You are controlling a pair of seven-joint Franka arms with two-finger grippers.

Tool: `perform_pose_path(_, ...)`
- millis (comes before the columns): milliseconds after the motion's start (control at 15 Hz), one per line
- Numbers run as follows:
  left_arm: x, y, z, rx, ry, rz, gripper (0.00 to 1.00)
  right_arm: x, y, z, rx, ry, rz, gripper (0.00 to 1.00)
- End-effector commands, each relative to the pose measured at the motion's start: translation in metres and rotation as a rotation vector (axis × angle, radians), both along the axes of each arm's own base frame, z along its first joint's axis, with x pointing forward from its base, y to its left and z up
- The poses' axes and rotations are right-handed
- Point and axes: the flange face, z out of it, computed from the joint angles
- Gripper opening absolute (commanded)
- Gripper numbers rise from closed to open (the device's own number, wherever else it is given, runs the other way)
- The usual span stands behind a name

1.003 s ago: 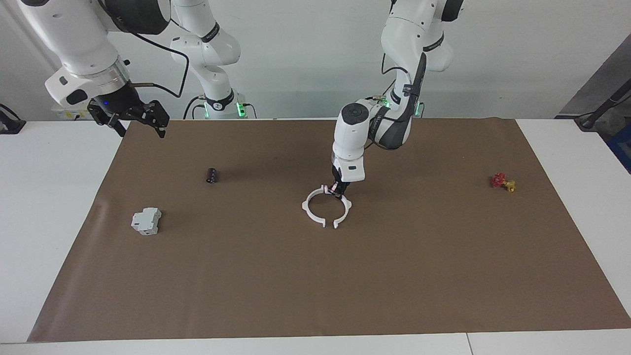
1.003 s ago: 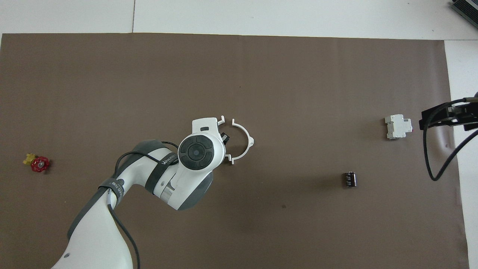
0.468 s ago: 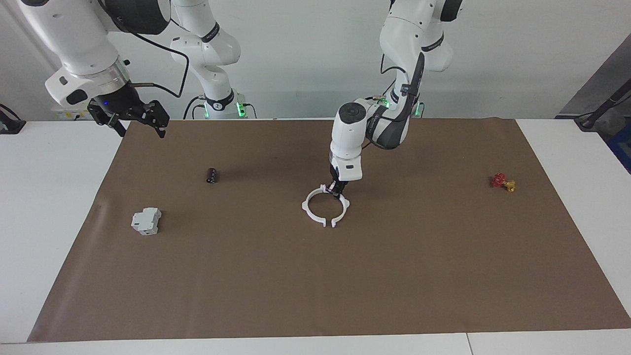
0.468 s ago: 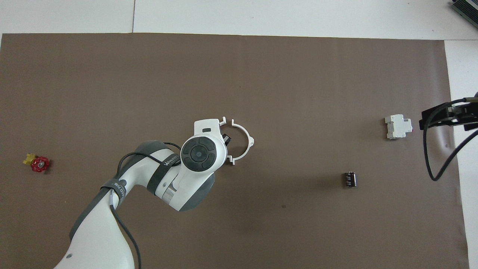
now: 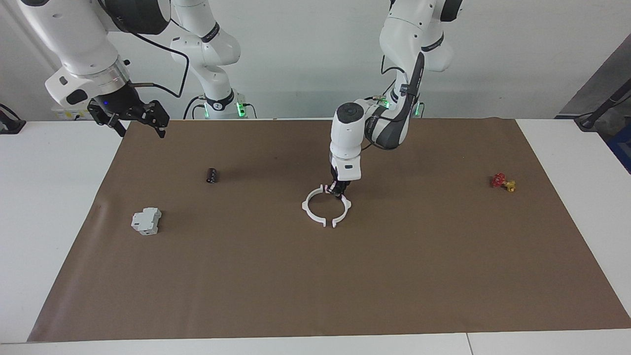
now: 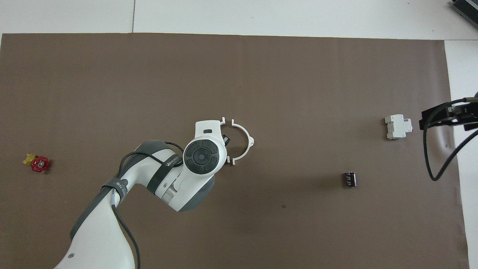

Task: Assemble drain pipe with both arms
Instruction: 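Press the held half-ring onto the centre half-ring with the left gripper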

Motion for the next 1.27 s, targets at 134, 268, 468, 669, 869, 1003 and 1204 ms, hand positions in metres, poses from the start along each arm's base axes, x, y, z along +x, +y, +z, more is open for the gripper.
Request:
perform_pose_path(134,-0.0049,-0.0092,0.0008,0.015,-0.035,-0.033,0.0,-0.0007,-0.0016,0.0028,-0.004,-0.01,-0.01,1.0)
perform_pose_path(268,-0.0055,-0.01,0.0008,0.025,-0.043,-0.048,0.0,-0.0008,-0.0016,0.0021,-0.004,-0.008,-0.01,1.0)
perform_pose_path(468,-0.0054,-0.0114,0.0011,0.022,-0.049,-0.052,0.0,-0.0008,-0.0016,0.0021,-0.004,-0.008,-0.01,1.0)
perform_pose_path(669,-0.0059,-0.0125,-0.0053,0.037,-0.051,-0.069,0.0,-0.0008,-0.0016,0.0021,-0.004,-0.008,-0.01,1.0)
perform_pose_path(869,-0.0051,-0.0131,-0.0057,0.037,-0.053,-0.071,0.0,-0.0008,-0.0016,0.0021,-0.004,-0.008,-0.01,1.0)
perform_pose_path(1003,-0.0053,-0.013,-0.0059,0.046,-0.059,-0.082,0.0,-0.0012,-0.0016,0.0029,-0.004,-0.01,-0.01,1.0)
perform_pose_path(1204,-0.0049,-0.0133,-0.0052,0.046,-0.061,-0.083,0.0,-0.0007,-0.0016,0.0028,-0.004,-0.01,-0.01,1.0)
